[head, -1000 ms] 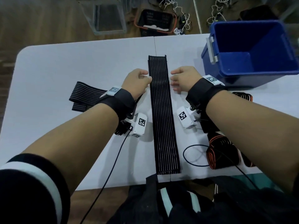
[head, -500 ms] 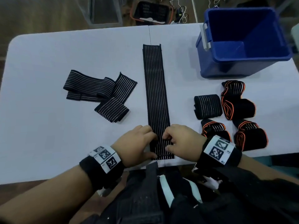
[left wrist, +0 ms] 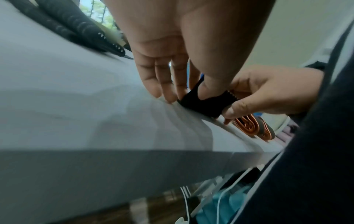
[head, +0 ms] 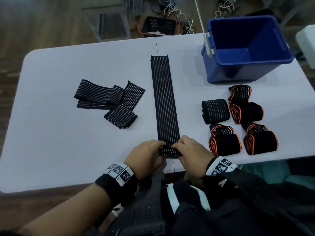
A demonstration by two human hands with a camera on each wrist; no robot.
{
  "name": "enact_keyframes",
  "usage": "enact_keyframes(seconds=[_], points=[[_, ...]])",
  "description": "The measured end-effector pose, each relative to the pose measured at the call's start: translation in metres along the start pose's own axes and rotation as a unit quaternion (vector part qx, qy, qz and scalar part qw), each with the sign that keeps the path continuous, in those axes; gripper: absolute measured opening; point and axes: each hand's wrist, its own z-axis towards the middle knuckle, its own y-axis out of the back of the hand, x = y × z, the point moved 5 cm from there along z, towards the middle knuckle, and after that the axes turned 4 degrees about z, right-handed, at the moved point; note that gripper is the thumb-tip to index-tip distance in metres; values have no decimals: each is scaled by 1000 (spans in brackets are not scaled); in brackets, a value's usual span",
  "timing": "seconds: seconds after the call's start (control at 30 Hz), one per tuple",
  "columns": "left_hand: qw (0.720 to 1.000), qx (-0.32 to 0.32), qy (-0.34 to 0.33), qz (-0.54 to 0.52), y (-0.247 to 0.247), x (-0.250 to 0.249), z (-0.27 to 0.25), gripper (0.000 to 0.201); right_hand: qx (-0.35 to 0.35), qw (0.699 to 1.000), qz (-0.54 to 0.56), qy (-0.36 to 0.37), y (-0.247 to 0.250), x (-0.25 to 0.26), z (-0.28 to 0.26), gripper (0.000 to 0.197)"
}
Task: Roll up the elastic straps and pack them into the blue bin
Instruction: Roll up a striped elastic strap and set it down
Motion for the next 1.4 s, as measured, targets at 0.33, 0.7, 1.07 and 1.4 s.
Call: enact_keyframes(seconds=[0.33, 0.7, 1.07, 1.4], points=[[955, -102, 214, -179, 2, 30, 11, 19, -97, 976, 154, -116, 15, -20, 18, 28], [985, -85, 138, -65, 3, 15, 13, 25, -137, 980, 105, -101, 17, -16, 14, 32], [997, -63, 53, -3, -9, 14, 1, 57, -50, 997, -12, -57, 8, -18, 2, 65], [985, -77, 124, -93, -3, 19, 9, 13, -62, 987, 90, -115, 11, -20, 8, 30]])
